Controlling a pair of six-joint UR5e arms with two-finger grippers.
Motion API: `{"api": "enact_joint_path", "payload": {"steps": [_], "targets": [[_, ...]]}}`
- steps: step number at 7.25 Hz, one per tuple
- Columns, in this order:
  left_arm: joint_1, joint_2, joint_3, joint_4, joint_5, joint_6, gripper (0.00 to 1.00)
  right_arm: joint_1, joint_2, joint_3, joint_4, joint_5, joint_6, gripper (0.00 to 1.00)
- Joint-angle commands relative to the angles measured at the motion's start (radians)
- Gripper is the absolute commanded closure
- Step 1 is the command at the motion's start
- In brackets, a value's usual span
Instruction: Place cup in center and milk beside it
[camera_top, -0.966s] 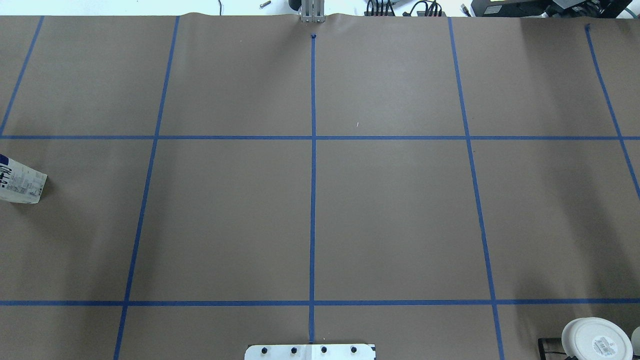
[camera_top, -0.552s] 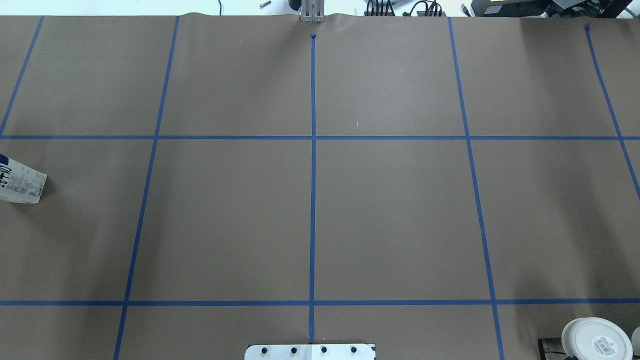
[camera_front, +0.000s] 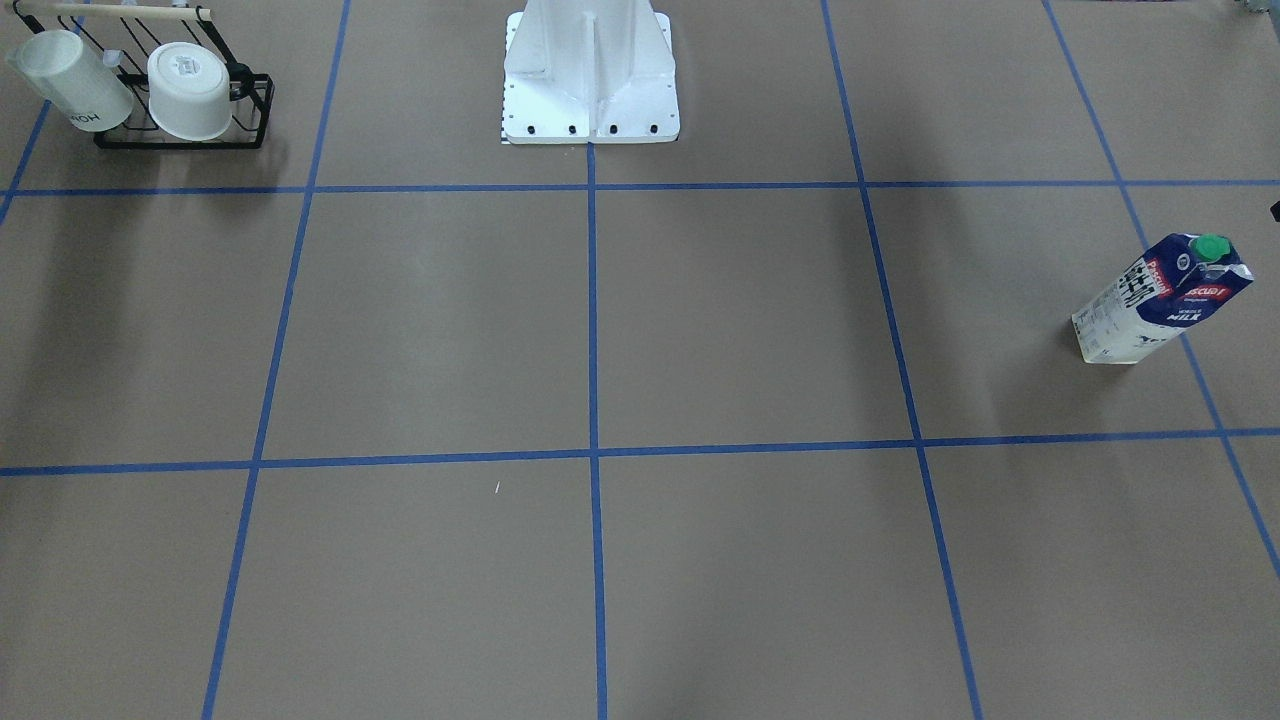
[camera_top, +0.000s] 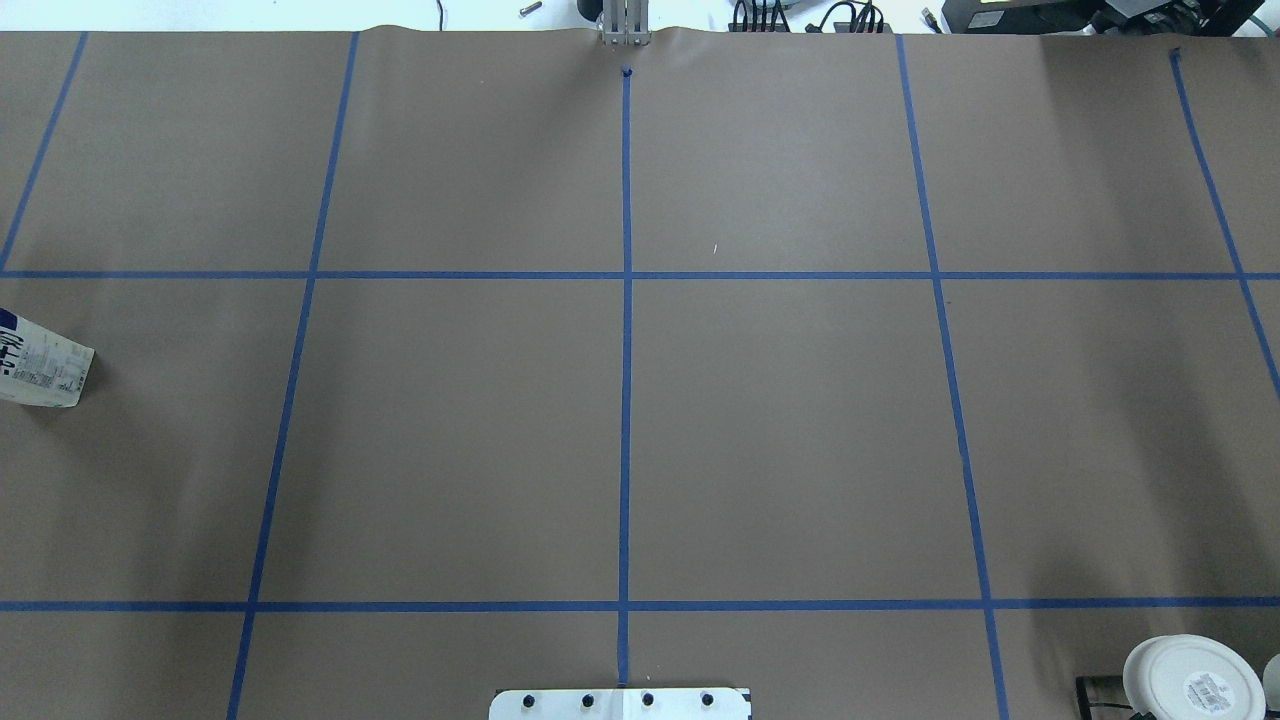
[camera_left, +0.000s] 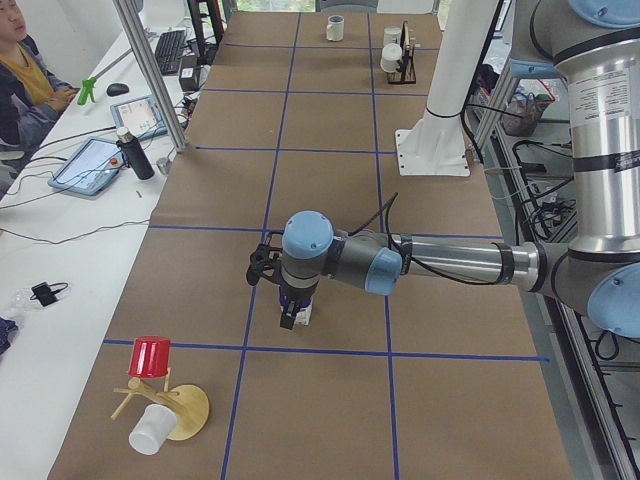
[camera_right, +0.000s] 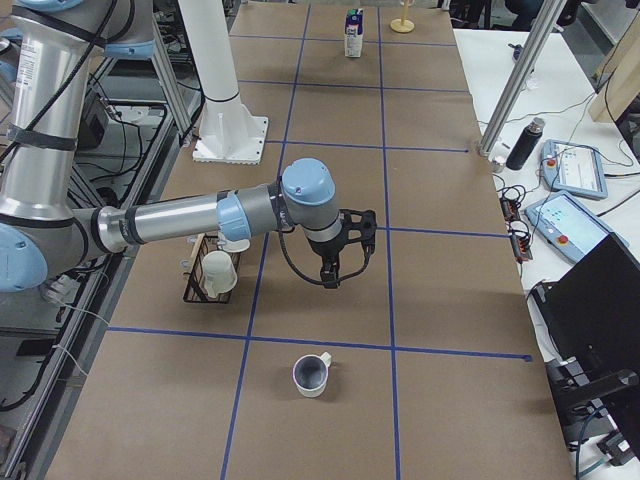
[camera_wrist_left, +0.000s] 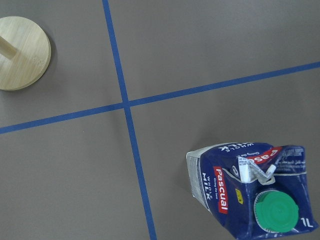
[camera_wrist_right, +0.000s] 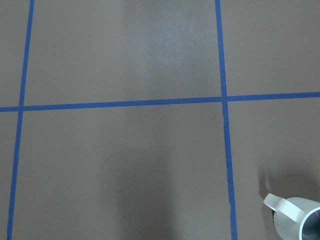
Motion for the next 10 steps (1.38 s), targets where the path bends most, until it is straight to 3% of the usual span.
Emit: {"api": "enact_joint_path", "payload": {"steps": [1,2,5,7,8,10], "targets": [[0.005,-0.001,-0.006,-0.002,-0.013,-0.070,0.02,0.000,-0.017,-0.084,0.006,-0.001,-0.002,0.00],[0.008,0.004,-0.003,-0.023,-0.013,-0.091,0.02,0.071,-0.002,-0.204,0.011,0.019,-0.085,0.00],[0.008,0.007,0.013,-0.038,-0.013,-0.092,0.02,0.112,0.074,-0.485,0.038,0.018,-0.335,0.01],[0.008,0.007,0.011,-0.038,-0.013,-0.092,0.02,0.112,0.147,-0.683,0.163,0.021,-0.340,0.01],[0.008,0.007,0.013,-0.038,-0.013,-0.092,0.02,0.112,0.138,-0.727,0.220,0.027,-0.341,0.01],[0.008,0.007,0.010,-0.038,-0.013,-0.093,0.02,0.112,0.130,-0.730,0.223,0.027,-0.337,0.04]]}}
